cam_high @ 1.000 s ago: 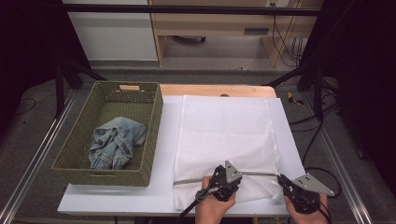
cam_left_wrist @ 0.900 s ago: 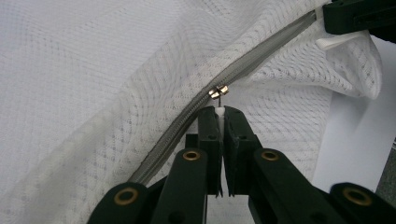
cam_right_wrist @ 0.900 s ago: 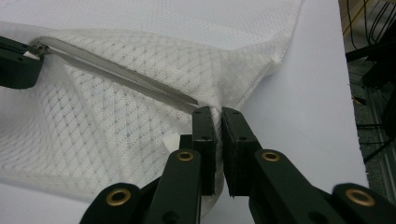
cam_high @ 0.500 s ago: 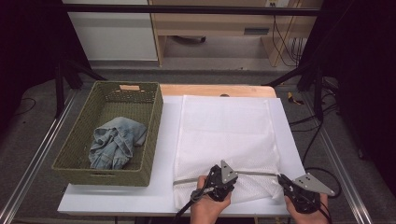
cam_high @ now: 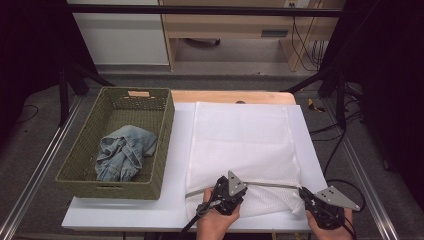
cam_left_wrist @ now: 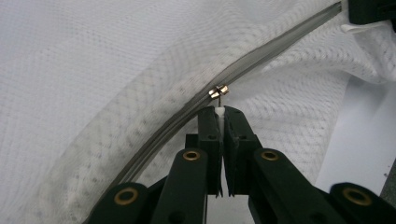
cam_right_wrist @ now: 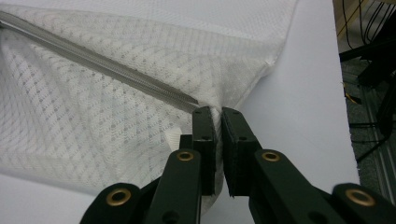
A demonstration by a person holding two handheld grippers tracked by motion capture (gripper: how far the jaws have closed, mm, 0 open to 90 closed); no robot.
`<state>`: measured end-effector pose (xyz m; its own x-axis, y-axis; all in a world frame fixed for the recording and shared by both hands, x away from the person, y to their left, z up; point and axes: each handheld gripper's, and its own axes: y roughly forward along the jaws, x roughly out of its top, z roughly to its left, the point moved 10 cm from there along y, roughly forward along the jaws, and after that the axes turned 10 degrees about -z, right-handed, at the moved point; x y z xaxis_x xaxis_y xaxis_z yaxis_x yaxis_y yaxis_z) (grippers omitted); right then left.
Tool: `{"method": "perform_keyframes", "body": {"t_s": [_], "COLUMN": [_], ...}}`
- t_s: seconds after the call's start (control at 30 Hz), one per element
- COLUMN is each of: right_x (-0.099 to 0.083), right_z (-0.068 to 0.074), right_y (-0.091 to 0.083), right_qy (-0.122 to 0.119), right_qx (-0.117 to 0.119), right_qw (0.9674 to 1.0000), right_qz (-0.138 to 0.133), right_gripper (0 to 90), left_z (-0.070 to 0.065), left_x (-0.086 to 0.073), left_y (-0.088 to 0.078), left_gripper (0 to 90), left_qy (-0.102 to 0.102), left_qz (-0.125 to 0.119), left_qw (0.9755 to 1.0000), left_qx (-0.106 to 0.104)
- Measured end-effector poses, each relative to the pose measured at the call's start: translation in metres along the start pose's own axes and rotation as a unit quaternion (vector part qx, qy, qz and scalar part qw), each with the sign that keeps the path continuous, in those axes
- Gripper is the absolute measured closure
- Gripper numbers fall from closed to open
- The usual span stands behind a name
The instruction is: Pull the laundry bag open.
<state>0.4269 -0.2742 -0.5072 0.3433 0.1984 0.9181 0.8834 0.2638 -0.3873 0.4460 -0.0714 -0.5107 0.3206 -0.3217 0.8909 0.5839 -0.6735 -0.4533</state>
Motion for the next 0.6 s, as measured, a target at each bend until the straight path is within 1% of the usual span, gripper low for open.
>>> {"method": "perform_keyframes", "body": {"t_s": [0.2, 0.6], "right_x": [-0.001, -0.001], "right_z": [-0.001, -0.002], "right_y": [0.000, 0.000], "right_qy": [0.002, 0.001], "right_qx": [-0.001, -0.003], "right_qw": [1.0000, 1.0000], "right_qz": [0.001, 0.003], "right_gripper": [84.7, 84.7], "left_z": [0.008, 0.020], "left_x": [-0.006, -0.013], "left_y": [-0.006, -0.018], "left_gripper": [86.7, 86.7], "left_qy": [-0.004, -0.012], "left_qz": [0.003, 0.000], "left_qw": [1.0000, 0.9998], "left_qx": [0.006, 0.015]}}
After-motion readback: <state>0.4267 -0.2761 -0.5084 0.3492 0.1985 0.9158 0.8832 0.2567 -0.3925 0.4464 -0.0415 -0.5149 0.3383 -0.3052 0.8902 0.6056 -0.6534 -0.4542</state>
